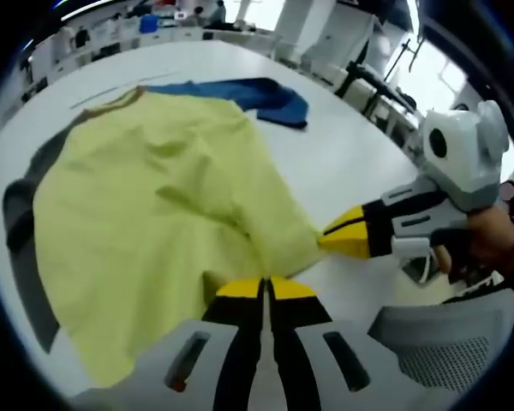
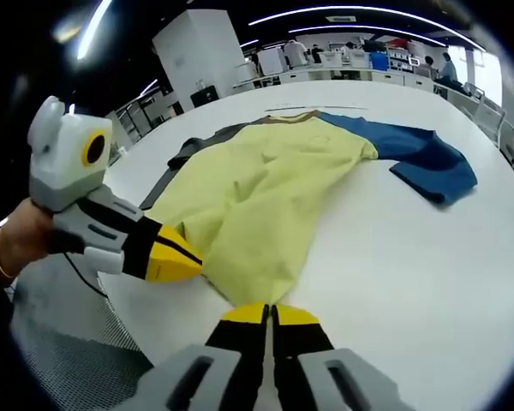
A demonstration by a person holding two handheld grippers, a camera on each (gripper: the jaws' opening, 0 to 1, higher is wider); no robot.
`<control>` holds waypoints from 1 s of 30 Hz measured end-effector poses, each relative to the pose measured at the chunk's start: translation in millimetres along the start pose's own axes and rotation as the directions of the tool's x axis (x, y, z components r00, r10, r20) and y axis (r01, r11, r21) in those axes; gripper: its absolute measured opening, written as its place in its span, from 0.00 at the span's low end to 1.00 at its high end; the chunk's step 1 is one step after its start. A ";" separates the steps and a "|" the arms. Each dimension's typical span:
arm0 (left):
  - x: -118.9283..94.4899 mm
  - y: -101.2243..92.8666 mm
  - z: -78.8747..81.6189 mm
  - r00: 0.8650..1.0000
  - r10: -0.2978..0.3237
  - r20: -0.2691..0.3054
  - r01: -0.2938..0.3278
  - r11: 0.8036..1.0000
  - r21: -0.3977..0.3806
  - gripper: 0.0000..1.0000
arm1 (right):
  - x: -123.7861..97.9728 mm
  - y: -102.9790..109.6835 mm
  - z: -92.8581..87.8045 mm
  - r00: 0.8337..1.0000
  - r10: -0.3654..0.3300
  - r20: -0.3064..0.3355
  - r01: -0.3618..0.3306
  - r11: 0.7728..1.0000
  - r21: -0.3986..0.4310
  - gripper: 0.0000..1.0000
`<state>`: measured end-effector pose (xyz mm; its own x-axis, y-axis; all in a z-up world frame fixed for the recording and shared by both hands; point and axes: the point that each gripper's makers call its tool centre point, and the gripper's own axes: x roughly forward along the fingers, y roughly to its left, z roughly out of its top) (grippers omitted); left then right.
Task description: Fold the garment on the visible template until the final outline fits inside the template.
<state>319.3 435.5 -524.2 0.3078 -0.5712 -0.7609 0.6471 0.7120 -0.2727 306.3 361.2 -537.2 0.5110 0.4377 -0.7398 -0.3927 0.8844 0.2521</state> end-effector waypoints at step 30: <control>-82.9 71.1 -29.7 0.956 0.272 0.106 -0.253 0.953 -0.166 0.32 | -24.2 -40.3 4.2 0.998 -0.060 0.013 0.060 0.998 -0.002 0.00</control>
<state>319.1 545.7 -498.1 0.5446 -0.3962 -0.7392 0.4231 0.8908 -0.1657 313.0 315.7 -526.9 0.5432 0.3859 -0.7457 -0.3627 0.9088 0.2061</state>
